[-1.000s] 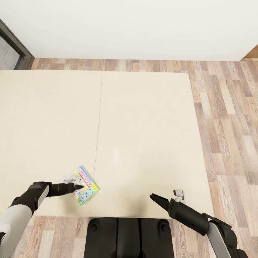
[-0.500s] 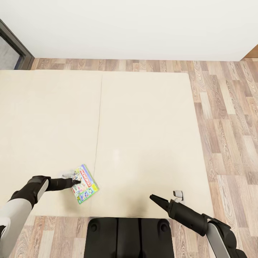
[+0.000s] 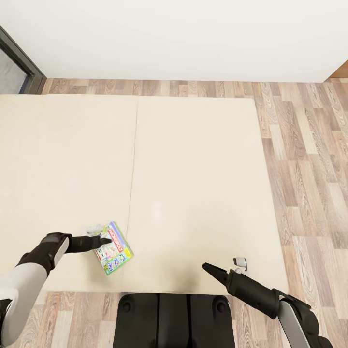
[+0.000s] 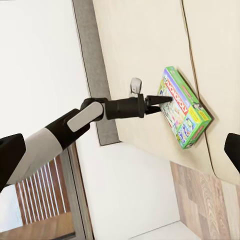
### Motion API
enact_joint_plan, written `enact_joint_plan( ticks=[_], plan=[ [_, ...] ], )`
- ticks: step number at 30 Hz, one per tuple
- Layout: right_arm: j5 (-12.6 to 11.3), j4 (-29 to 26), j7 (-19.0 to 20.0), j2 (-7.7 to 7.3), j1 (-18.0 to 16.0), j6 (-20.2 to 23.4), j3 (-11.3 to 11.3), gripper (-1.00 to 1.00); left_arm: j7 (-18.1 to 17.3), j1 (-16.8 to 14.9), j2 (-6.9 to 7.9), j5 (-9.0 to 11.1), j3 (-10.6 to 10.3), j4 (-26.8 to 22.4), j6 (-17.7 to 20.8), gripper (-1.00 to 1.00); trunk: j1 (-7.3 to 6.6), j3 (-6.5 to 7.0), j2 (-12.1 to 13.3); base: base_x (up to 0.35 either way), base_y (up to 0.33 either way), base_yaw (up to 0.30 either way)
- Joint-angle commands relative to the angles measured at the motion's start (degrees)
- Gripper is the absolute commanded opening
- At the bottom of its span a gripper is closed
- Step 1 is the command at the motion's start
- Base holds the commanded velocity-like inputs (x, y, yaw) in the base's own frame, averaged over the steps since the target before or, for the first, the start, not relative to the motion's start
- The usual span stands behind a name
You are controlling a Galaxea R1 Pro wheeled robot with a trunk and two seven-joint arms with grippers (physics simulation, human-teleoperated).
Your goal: Put all the toys in the child's room - the three board games (two on the bed and one on the table), the two jigsaw puzzles on the table, and the tennis ball on the table - inside the toy box on the table in the child's room.
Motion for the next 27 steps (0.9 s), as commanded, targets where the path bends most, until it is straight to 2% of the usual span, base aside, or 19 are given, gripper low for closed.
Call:
enact_joint_plan(
  ticks=[1,10,16,23,27],
  plan=[
    [-0.2,0.0,0.1,-0.02,0.0,0.3,0.0,1.0,-0.1,0.0,-0.16,-0.3,0.4,-0.1,0.4,1.0,0.03,-0.06,-0.1,0.0,0.0,0.0],
    [-0.2,0.0,0.0,-0.06,0.0,0.3,0.0,1.0,3.4,-0.1,-2.96,-0.3,0.4,0.0,0.1,1.0,0.03,-0.06,-0.1,0.0,0.0,0.0],
    [-0.2,0.0,-1.0,-0.2,0.0,0.3,0.0,1.0,3.5,-0.1,-3.34,-0.1,0.4,-0.1,-0.1,1.0,0.03,-0.06,-0.1,0.0,0.0,0.0],
    [-0.2,0.0,-1.9,-0.27,0.0,0.3,0.0,1.0,3.0,-0.1,-4.6,0.0,0.4,-2.0,-0.1,1.0,0.03,-0.06,-0.1,0.0,0.0,0.0],
    [-0.2,0.0,-1.9,-0.3,0.0,0.3,0.0,1.0,2.6,-0.1,-4.63,0.1,0.5,-2.2,-0.2,1.0,0.03,-0.06,-0.1,0.0,0.0,0.0]
  ],
)
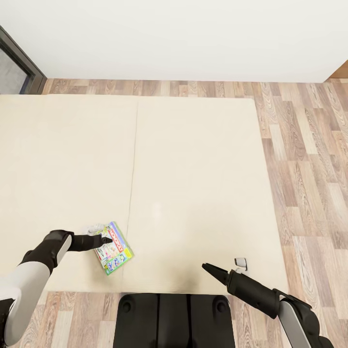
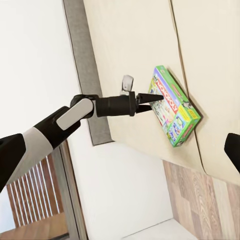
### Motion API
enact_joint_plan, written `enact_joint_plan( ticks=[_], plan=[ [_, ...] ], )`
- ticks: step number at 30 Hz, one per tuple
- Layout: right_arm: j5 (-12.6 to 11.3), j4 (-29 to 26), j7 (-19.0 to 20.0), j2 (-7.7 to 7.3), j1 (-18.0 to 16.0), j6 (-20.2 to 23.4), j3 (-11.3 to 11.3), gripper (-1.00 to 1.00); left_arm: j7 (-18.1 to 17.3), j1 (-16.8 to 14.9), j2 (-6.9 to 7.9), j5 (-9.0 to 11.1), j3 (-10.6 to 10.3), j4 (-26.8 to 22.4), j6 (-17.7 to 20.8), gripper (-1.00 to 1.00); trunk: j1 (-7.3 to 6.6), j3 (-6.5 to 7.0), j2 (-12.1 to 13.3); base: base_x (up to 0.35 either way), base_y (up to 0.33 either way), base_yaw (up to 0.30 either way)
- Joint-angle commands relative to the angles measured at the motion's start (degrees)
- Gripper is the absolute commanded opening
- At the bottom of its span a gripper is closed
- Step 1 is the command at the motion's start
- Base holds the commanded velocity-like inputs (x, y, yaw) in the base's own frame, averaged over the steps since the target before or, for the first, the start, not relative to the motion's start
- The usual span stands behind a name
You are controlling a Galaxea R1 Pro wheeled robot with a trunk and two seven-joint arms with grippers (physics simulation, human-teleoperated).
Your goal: Put all the toys in the child's room - the three board games (two on the bed and one on the table), the two jigsaw puzzles on the table, and the tennis ball on the table - inside the toy box on the table in the child's room.
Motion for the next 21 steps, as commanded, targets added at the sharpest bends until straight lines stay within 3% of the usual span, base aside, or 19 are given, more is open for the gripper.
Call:
enact_joint_plan(
  ticks=[1,6,14,21],
  plan=[
    [-0.2,0.0,0.0,-0.01,0.0,0.3,0.0,1.0,-0.6,0.0,-3.7,0.3,0.8,-0.2,-3.7,1.0,0.07,-0.06,-0.1,0.0,0.0,0.0],
    [-0.2,0.0,0.0,-0.04,0.0,0.3,-0.1,1.0,-1.3,0.0,-3.7,0.3,0.8,-0.3,-3.9,1.0,0.07,-0.06,-0.1,0.0,0.0,0.0],
    [-0.2,0.0,0.0,-0.04,0.0,0.3,-0.1,1.0,-6.5,0.0,-3.43,0.2,0.7,-0.3,-3.9,1.0,0.07,0.0,-0.1,0.0,0.0,0.0],
    [-0.2,0.0,0.0,0.14,0.0,0.2,-0.1,1.0,-7.2,0.0,-3.29,0.2,0.7,-0.3,-3.9,1.0,0.07,0.45,-0.1,0.0,0.0,0.0]
  ],
)
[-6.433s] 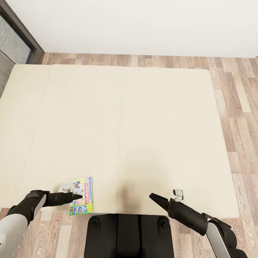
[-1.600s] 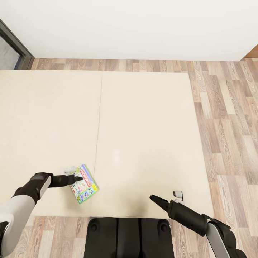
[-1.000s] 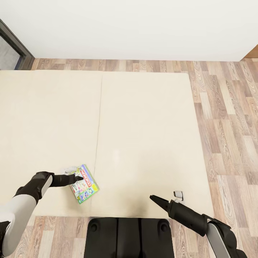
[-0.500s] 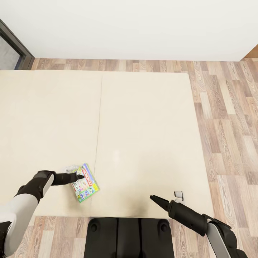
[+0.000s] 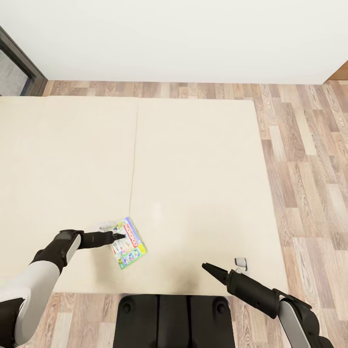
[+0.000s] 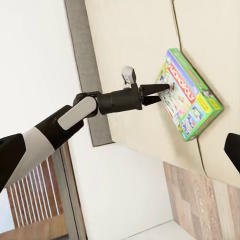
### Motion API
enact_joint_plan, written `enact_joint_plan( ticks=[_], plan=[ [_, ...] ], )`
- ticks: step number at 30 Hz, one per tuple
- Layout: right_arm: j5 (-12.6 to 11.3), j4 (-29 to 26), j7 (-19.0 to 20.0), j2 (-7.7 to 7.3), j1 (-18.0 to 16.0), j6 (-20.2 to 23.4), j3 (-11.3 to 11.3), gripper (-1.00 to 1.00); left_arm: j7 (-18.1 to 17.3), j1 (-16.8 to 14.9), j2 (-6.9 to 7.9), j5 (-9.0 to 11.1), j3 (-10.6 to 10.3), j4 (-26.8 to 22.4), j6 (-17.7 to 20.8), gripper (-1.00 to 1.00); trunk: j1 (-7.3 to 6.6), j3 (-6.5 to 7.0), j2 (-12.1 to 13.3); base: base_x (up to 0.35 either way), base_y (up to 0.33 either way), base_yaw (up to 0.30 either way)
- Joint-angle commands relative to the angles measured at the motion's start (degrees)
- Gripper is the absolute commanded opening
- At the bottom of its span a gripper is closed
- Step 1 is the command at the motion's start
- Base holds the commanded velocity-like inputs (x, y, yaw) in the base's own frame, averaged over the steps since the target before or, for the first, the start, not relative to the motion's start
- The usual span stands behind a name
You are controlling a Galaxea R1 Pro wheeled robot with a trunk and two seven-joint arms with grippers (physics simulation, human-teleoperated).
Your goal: Put all the toys in the child's room - the three board games (two on the bed and one on the table), the two jigsaw puzzles on the table, and the tennis ball on the table - inside the toy box on the table in the child's room.
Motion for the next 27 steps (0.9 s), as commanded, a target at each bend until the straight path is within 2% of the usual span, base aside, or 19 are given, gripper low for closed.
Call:
enact_joint_plan(
  ticks=[1,9,13,16,27],
  plan=[
    [-0.2,0.0,0.1,0.03,0.0,0.3,0.0,1.0,-0.4,0.0,-0.04,-0.3,0.4,0.0,0.4,1.0,0.03,-0.03,-0.1,0.0,0.0,0.0],
    [-0.2,0.0,0.1,0.09,0.0,0.3,0.0,1.0,-0.6,0.0,-0.03,-0.2,0.4,0.0,0.3,1.0,0.03,0.03,-0.1,0.0,0.0,0.0],
    [-0.2,0.0,0.1,0.09,0.0,0.3,0.0,1.0,-1.9,0.0,-0.12,-0.3,0.4,0.0,0.2,1.0,0.03,0.03,-0.1,0.0,0.0,0.0],
    [-0.1,0.0,0.1,0.21,0.0,0.3,0.0,1.0,-3.0,0.0,-0.45,-0.3,0.2,0.0,-0.3,1.0,0.03,0.03,-0.1,0.0,0.0,0.0],
    [-0.2,0.1,0.0,0.24,0.0,-0.9,0.0,1.0,-3.4,0.0,-1.32,-0.3,-0.1,-0.3,-0.7,1.0,0.03,0.03,-0.1,0.0,0.0,0.0]
  ],
)
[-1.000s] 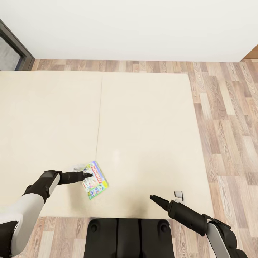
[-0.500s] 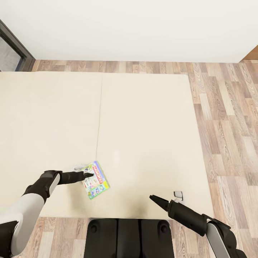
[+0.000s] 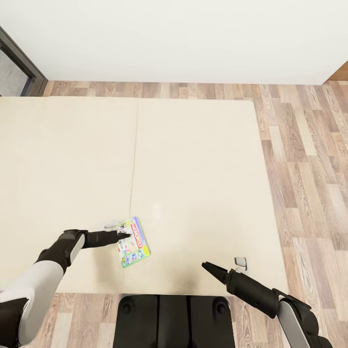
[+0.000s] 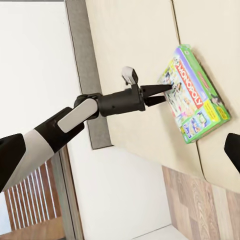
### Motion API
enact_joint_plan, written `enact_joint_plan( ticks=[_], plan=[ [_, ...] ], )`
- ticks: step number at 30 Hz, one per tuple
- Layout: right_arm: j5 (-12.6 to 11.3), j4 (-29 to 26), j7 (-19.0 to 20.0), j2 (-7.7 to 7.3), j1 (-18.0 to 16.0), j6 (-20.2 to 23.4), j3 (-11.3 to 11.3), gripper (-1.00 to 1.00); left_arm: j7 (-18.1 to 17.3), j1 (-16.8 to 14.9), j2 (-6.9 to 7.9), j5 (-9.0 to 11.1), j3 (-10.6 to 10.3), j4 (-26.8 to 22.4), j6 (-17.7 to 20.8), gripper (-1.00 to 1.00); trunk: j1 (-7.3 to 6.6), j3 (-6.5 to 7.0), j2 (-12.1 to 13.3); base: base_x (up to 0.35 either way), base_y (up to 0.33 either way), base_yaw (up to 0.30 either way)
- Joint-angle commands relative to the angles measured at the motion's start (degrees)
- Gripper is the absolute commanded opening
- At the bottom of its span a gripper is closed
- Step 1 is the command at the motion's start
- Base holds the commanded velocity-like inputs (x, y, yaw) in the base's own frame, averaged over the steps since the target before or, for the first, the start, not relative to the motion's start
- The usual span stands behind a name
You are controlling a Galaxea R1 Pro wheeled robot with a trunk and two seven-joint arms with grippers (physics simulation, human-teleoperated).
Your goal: Put all the toys in the child's room - the three board games (two on the bed and one on the table), the two jigsaw puzzles on the table, and the tennis ball on the table - inside the toy box on the table in the child's room.
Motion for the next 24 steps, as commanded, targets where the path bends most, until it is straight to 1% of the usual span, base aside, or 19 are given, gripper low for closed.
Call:
enact_joint_plan(
  ticks=[1,7,8,9,12,19,22,24],
  plan=[
    [-0.2,0.0,0.0,-0.05,0.0,0.3,0.0,1.0,-0.4,0.0,-0.35,-0.3,0.4,-0.1,0.4,1.0,0.03,-0.06,-0.1,0.0,0.0,0.0],
    [-0.3,0.0,0.1,-0.43,0.0,0.3,-0.1,1.0,-0.7,0.0,-1.14,-0.4,0.3,-0.1,0.4,1.0,0.03,-0.06,-0.1,0.0,0.0,0.0],
    [-0.3,0.0,0.1,-0.42,0.0,0.3,-0.1,1.0,-1.1,0.0,-1.23,-0.4,0.3,-0.1,0.4,1.0,0.03,-0.06,-0.1,0.0,0.0,0.0],
    [-0.2,0.0,0.1,-0.47,0.0,0.3,-0.1,1.0,-2.1,0.0,-1.4,-0.4,0.3,-0.1,0.4,1.0,0.03,-0.06,-0.1,0.0,0.0,0.0],
    [-0.2,0.0,0.0,-0.5,0.0,0.3,-0.1,1.0,-2.6,0.0,-1.47,-0.4,0.3,-0.1,0.4,1.0,0.03,-0.06,-0.1,0.0,0.0,0.0],
    [-0.2,0.0,0.1,-0.51,0.0,0.3,-0.1,1.0,-3.2,0.0,-2.0,-0.4,0.3,-0.2,0.4,1.0,0.03,-0.06,-0.1,0.0,0.0,0.0],
    [-0.2,0.0,0.1,-0.51,0.0,0.3,-0.1,1.0,-3.2,0.0,-2.44,-0.4,0.2,-0.2,0.4,1.0,0.03,-0.06,-0.1,0.0,0.0,0.0],
    [-0.2,0.0,0.1,-0.51,0.0,0.3,-0.1,1.0,-3.2,0.0,-2.55,-0.5,-0.2,-0.2,0.4,1.0,0.03,-0.06,-0.1,0.0,0.0,0.0]
  ],
)
